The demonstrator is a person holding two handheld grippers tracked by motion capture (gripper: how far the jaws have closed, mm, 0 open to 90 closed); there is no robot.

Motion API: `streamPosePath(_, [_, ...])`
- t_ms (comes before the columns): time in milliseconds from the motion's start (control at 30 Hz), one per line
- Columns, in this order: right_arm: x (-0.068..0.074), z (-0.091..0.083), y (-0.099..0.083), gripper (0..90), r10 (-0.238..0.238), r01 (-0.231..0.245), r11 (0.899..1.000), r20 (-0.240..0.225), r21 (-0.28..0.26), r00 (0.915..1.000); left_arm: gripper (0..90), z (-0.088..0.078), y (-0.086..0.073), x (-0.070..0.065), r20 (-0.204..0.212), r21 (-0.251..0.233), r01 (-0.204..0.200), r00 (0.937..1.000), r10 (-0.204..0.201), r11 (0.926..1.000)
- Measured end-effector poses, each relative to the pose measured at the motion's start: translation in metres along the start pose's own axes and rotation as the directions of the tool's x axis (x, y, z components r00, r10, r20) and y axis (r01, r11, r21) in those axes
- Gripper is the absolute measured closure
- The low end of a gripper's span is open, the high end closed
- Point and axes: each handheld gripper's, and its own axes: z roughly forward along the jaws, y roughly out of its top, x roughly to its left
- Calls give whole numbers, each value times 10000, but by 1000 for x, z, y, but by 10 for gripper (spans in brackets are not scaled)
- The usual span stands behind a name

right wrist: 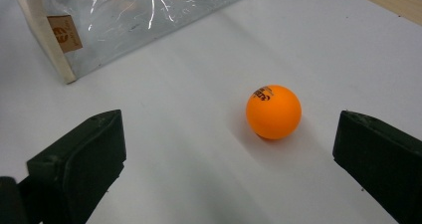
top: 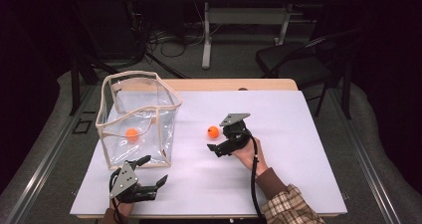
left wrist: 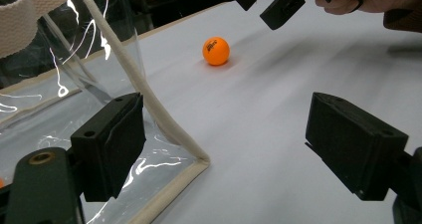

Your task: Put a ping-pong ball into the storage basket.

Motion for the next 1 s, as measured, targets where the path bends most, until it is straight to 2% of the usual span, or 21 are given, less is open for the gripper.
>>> streamPosePath(567, [-5, 9, 0, 0, 103, -109, 9998, 364, 172, 9993, 158, 1, 0, -1, 0, 48, 27, 10000, -27, 10000])
streamPosePath(1000, [-15, 30, 11, 0, 111, -126, 9981, 260, 607, 9996, 158, 2, 0, -1, -2, 53, -10, 10000, 10, 10000])
